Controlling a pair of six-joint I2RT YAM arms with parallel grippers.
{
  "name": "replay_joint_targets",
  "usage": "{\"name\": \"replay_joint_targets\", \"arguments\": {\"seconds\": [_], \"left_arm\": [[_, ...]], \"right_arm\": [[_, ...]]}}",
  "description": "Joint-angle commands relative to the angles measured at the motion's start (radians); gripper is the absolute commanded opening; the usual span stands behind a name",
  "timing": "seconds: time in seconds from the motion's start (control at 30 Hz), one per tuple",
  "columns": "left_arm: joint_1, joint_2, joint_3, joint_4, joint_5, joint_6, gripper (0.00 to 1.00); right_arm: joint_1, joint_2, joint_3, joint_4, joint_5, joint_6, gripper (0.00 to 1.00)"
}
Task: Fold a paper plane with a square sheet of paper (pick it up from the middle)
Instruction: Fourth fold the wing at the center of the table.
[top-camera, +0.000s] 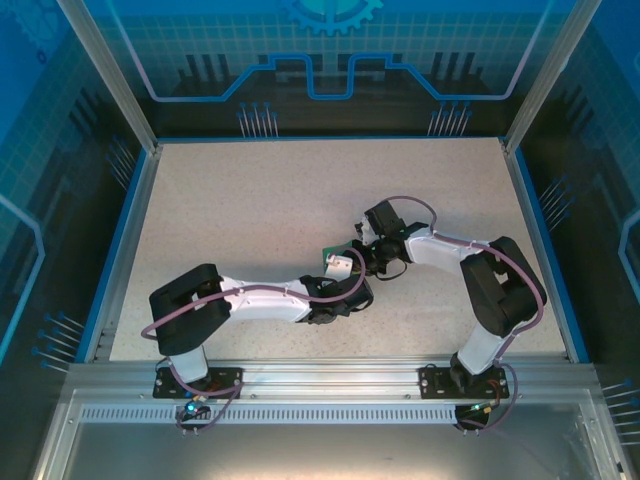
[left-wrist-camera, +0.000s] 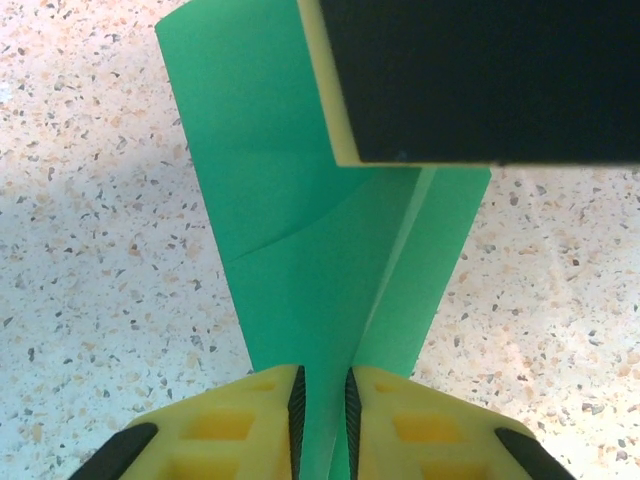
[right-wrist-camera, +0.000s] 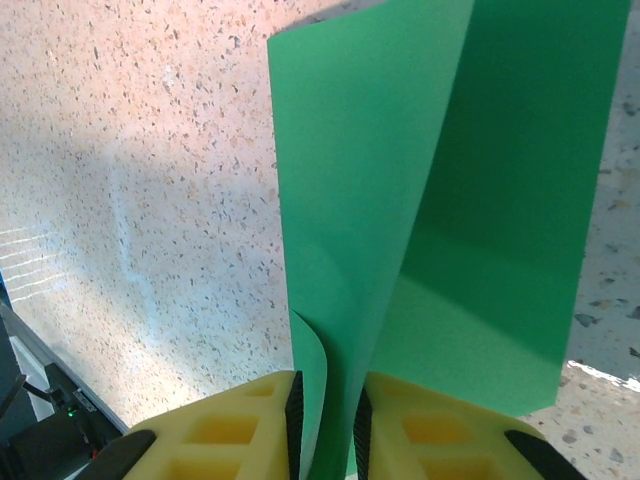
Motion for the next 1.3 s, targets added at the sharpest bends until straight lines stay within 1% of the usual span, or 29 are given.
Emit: {"name": "replay_joint_targets", "arguments": {"seconds": [0.0,0.17,0.3,0.4,0.43,0.5,0.57,0.8,0.97,1.03,1.1,1.13,1.27], "left_arm": [[-0.024,0.030,0.007,-0.055,0.014,-0.016,0.20],[-0.021,0.027,0.007,-0.066,-0.003,-0.025,0.16],[-0.018,0.018,0.002,-0.073,-0.018,-0.031,0.14],[-0.015,0.007,-0.007,-0.060,-0.016,-0.023,0.19],[-0.014,0.005,-0.010,-0.057,-0.015,-0.019,0.22],[-0.014,0.005,-0.010,-0.054,-0.009,-0.014,0.26],[-0.014,0.011,-0.007,-0.053,0.000,-0.014,0.27],[-0.015,0.012,-0.006,-0.056,0.002,-0.032,0.16],[-0.009,0.013,-0.010,-0.059,0.006,-0.046,0.14],[-0.008,0.010,-0.017,-0.055,0.010,-0.052,0.20],[-0.009,0.009,-0.019,-0.056,0.015,-0.055,0.22],[-0.008,0.011,-0.017,-0.057,0.018,-0.058,0.25],[-0.008,0.009,-0.017,-0.073,0.026,-0.078,0.25]], "right_arm": [[0.002,-0.013,0.047,0.022,-0.060,0.001,0.24],[-0.005,-0.026,0.045,0.015,-0.058,-0.005,0.25],[-0.009,-0.036,0.039,0.012,-0.057,-0.008,0.25],[-0.009,-0.033,0.041,0.010,-0.059,-0.009,0.24],[-0.009,-0.030,0.042,0.011,-0.060,-0.009,0.24],[-0.009,-0.025,0.042,0.014,-0.064,-0.007,0.23],[-0.009,-0.021,0.044,0.016,-0.071,-0.006,0.23],[-0.009,-0.018,0.045,0.012,-0.071,-0.009,0.23],[-0.009,-0.022,0.041,0.010,-0.071,-0.012,0.23],[-0.008,-0.020,0.041,0.012,-0.075,-0.014,0.22],[-0.009,-0.018,0.042,0.009,-0.077,-0.016,0.22],[-0.009,-0.017,0.043,0.010,-0.078,-0.017,0.21],[-0.009,-0.008,0.045,0.011,-0.083,-0.019,0.21]]}}
